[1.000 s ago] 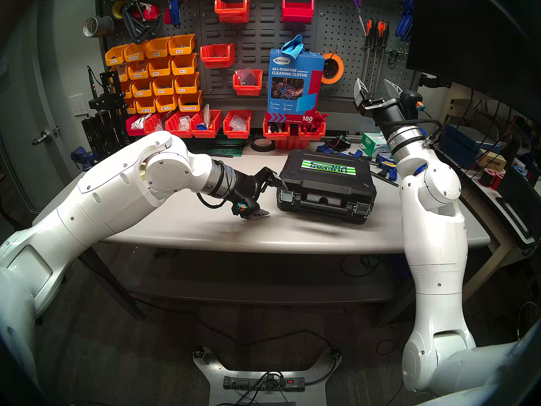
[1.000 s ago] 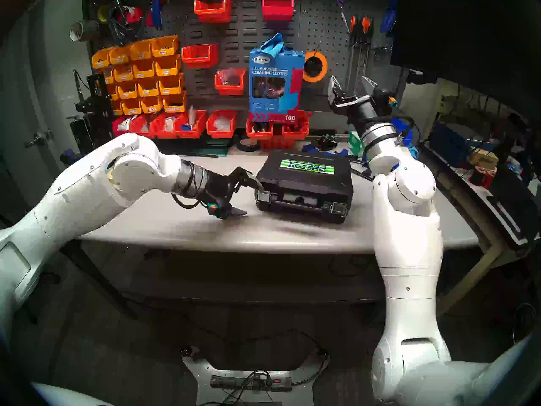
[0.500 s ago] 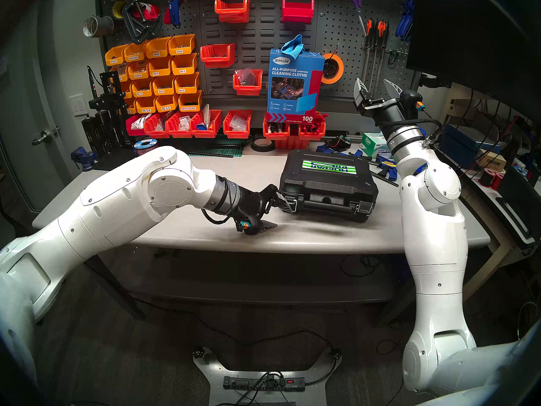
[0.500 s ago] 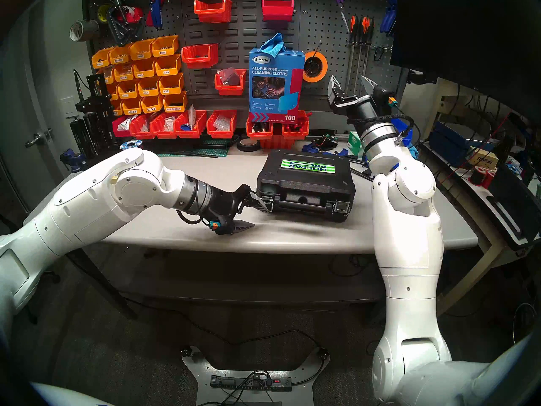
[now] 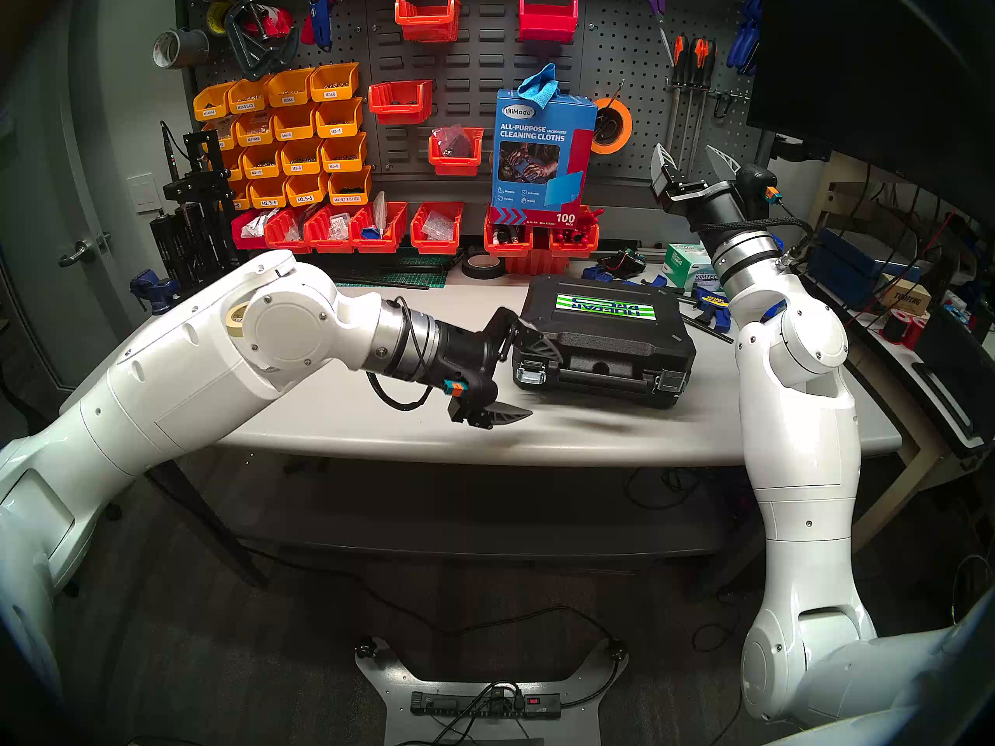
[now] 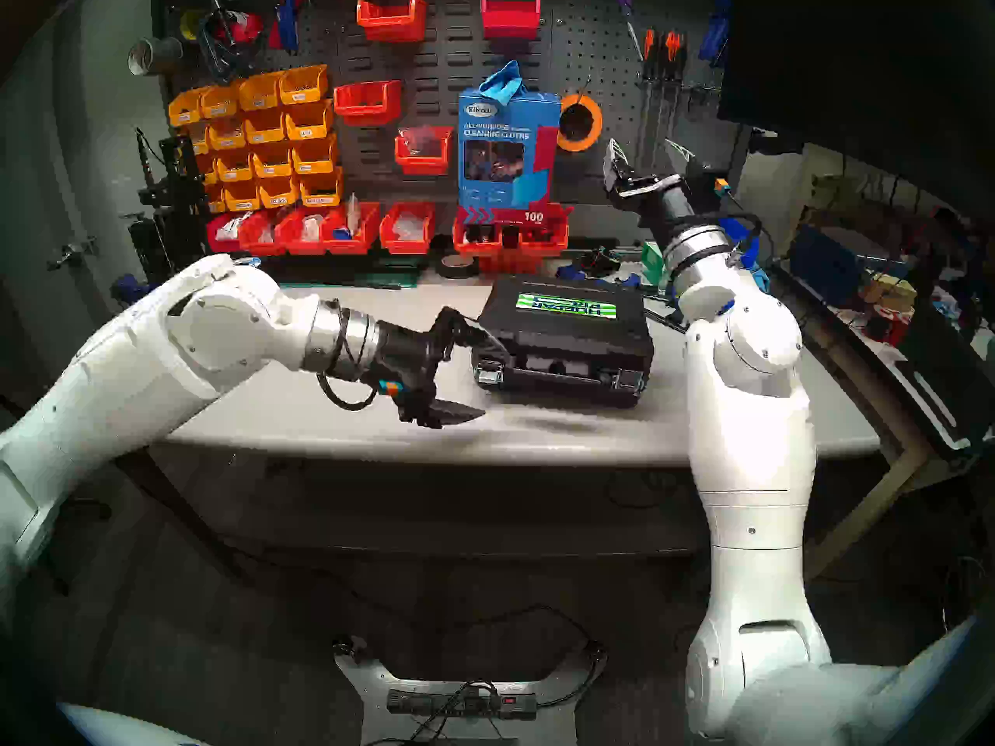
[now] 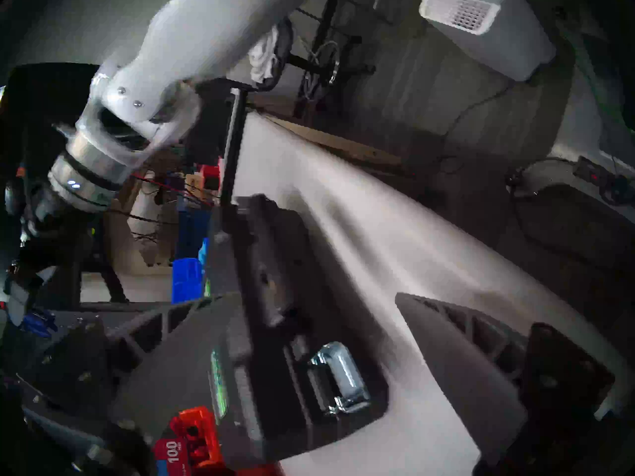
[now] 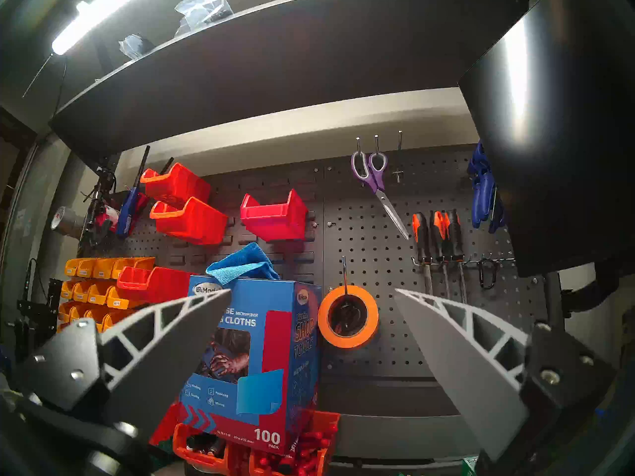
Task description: Open the tool box
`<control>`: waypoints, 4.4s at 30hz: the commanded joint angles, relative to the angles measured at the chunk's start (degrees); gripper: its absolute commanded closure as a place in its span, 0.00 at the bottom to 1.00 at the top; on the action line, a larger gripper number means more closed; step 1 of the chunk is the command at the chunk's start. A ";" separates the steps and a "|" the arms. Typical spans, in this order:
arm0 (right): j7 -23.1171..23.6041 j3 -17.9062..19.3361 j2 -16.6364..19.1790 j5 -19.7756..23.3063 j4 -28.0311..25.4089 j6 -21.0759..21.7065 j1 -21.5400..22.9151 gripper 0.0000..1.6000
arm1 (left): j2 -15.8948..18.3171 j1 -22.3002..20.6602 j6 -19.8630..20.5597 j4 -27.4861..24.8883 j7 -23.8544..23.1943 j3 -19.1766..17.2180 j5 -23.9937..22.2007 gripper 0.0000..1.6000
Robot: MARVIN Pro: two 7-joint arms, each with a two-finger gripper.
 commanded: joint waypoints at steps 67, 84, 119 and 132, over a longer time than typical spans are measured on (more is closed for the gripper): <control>44.31 25.22 17.39 9.75 -17.29 37.23 -19.14 0.00 | -3.22 16.01 17.11 -8.00 30.04 -18.14 -33.93 0.00; 53.41 30.52 24.35 2.82 -23.27 37.67 -32.00 0.00 | -3.09 15.97 17.08 -8.05 30.36 -17.95 -33.94 0.00; 63.01 26.88 35.49 -23.39 -25.39 1.69 -36.02 0.00 | -2.70 15.92 16.95 -8.26 30.58 -17.88 -34.19 0.00; 56.80 20.79 37.41 -25.99 -22.95 2.57 -29.35 0.00 | -2.64 15.88 16.92 -8.27 30.62 -17.82 -34.24 0.00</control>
